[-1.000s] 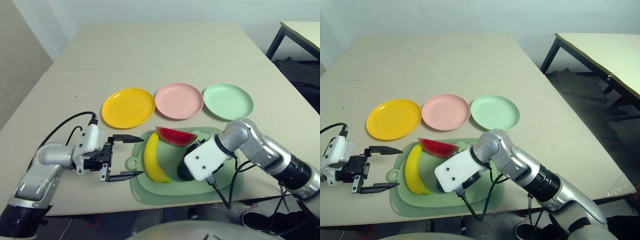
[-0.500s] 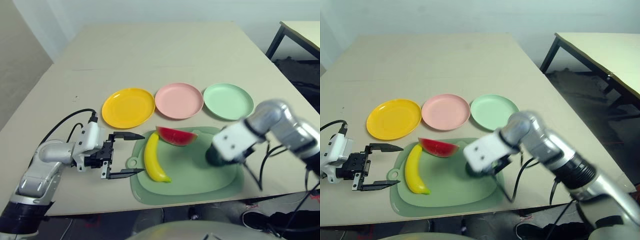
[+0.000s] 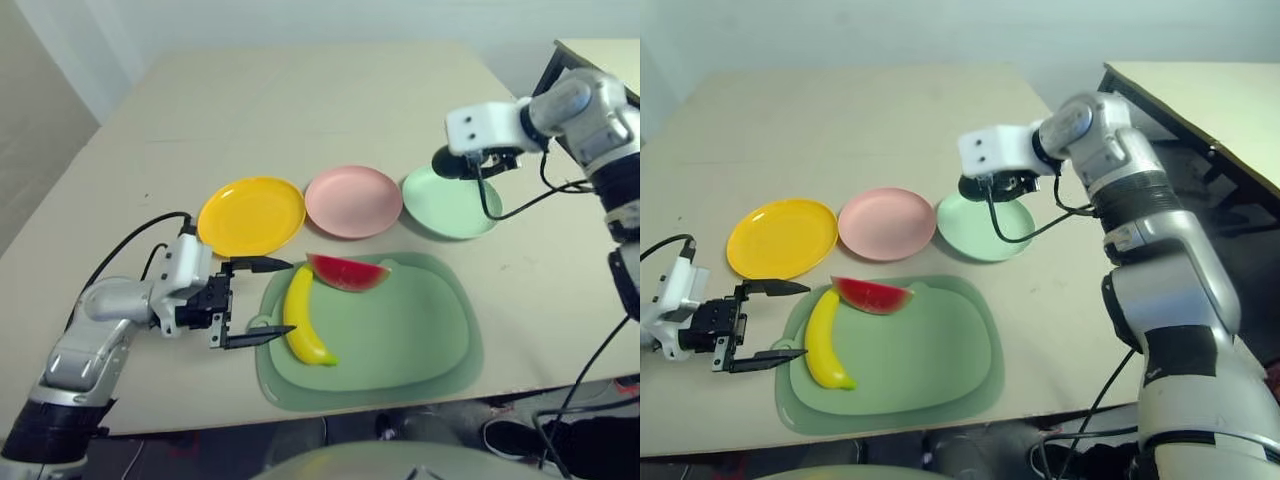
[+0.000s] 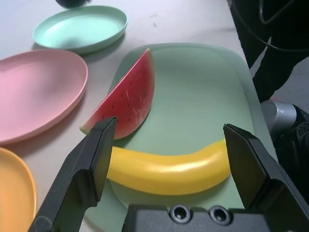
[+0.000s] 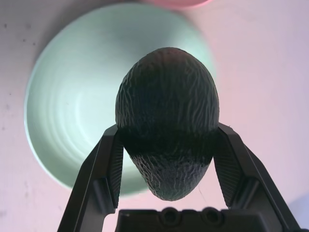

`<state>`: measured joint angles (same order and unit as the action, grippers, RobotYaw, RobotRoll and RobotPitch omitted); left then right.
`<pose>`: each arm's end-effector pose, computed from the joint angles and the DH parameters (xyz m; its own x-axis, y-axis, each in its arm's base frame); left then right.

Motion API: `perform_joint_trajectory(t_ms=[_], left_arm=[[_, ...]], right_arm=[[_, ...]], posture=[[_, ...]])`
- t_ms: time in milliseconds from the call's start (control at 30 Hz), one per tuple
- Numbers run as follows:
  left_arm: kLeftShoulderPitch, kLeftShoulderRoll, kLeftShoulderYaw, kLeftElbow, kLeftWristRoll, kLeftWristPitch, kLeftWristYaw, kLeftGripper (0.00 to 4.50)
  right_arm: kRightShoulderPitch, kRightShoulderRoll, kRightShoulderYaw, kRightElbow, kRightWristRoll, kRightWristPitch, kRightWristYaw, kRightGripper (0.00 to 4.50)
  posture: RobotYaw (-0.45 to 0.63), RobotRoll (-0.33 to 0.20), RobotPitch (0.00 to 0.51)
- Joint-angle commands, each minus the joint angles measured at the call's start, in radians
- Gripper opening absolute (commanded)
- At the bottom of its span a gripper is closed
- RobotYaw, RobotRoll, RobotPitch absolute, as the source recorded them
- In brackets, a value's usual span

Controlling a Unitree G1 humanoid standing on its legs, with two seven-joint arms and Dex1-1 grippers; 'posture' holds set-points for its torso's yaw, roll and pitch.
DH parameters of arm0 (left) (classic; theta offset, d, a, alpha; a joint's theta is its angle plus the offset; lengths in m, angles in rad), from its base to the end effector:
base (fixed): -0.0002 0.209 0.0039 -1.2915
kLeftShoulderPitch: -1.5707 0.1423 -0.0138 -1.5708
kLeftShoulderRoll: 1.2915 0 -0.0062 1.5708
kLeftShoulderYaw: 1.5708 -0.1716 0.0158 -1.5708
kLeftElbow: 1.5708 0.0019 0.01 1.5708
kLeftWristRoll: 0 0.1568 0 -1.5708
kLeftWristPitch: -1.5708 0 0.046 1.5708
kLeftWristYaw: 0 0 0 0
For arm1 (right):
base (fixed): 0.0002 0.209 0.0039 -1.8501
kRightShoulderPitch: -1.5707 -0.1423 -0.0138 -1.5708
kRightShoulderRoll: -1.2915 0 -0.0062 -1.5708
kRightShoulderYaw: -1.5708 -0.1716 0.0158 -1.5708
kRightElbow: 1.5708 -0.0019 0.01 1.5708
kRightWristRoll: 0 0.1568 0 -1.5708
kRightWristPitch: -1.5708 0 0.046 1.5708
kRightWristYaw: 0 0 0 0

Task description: Place the fruits into color-matched plates.

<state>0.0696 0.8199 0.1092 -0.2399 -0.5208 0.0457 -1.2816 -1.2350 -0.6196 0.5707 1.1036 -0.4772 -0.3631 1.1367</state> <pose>0.2097 0.2641 0.1512 0.2575 -0.9312 -0.2581 0.9552 0.2048 0.2139 0.3743 -0.2055 0.2319 0.4681 0.2740 -0.8401 -0.8246 -0.2062 -0.5268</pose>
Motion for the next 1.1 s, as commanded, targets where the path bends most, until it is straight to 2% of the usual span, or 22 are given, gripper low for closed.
perform_joint_trajectory(t_ms=[33,133,267,300,400,567,667,767,867,1000,1100], left_arm=[[0.034,0.000,0.009,-0.036,0.010,-0.003,0.014,4.50],[0.050,0.005,0.016,-0.047,0.008,0.001,0.024,4.50],[0.051,0.011,0.023,-0.045,0.008,0.002,0.028,4.50],[0.050,0.012,0.025,-0.043,0.009,0.000,0.028,4.50],[0.050,0.017,0.032,-0.035,0.008,-0.005,0.023,4.50],[0.045,0.024,0.038,-0.019,0.009,-0.012,0.009,4.50],[0.030,0.025,0.036,-0.006,0.011,-0.013,0.005,4.50],[0.026,0.029,0.041,0.003,0.014,-0.019,0.000,4.50],[0.050,0.047,0.071,0.010,0.012,-0.027,-0.011,4.50],[0.069,0.062,0.098,0.022,0.015,-0.037,-0.017,4.50],[0.076,0.069,0.109,0.025,0.021,-0.043,-0.014,4.50]], right_arm=[[0.003,0.019,0.027,0.090,-0.069,-0.041,-0.089,2.88],[-0.001,0.045,0.014,0.132,-0.083,-0.032,-0.111,2.88],[-0.009,0.048,0.023,0.151,-0.122,-0.044,-0.130,4.33],[-0.015,0.041,0.021,0.147,-0.124,-0.049,-0.111,4.45],[-0.050,0.029,-0.008,0.116,-0.100,-0.052,-0.024,4.45],[-0.103,0.036,-0.115,-0.063,0.043,0.086,0.195,4.45],[-0.038,0.050,-0.186,-0.374,0.158,0.378,0.323,4.45],[0.078,0.069,-0.216,-0.777,0.228,0.825,0.395,4.45],[0.190,0.072,-0.199,-1.157,0.321,1.252,0.428,4.45],[0.250,0.094,-0.166,-1.383,0.403,1.581,0.337,4.45],[0.281,0.146,-0.141,-1.444,0.444,1.701,0.214,4.45]], posture=[[0.10,0.000,0.017],[0.11,0.000,0.017],[0.11,0.000,0.015],[0.11,0.000,0.015],[0.09,0.000,0.012],[0.07,0.000,0.009],[0.07,0.000,0.011],[0.07,0.000,0.014],[0.07,0.000,0.019],[0.08,0.000,0.022],[0.08,0.000,0.023]])
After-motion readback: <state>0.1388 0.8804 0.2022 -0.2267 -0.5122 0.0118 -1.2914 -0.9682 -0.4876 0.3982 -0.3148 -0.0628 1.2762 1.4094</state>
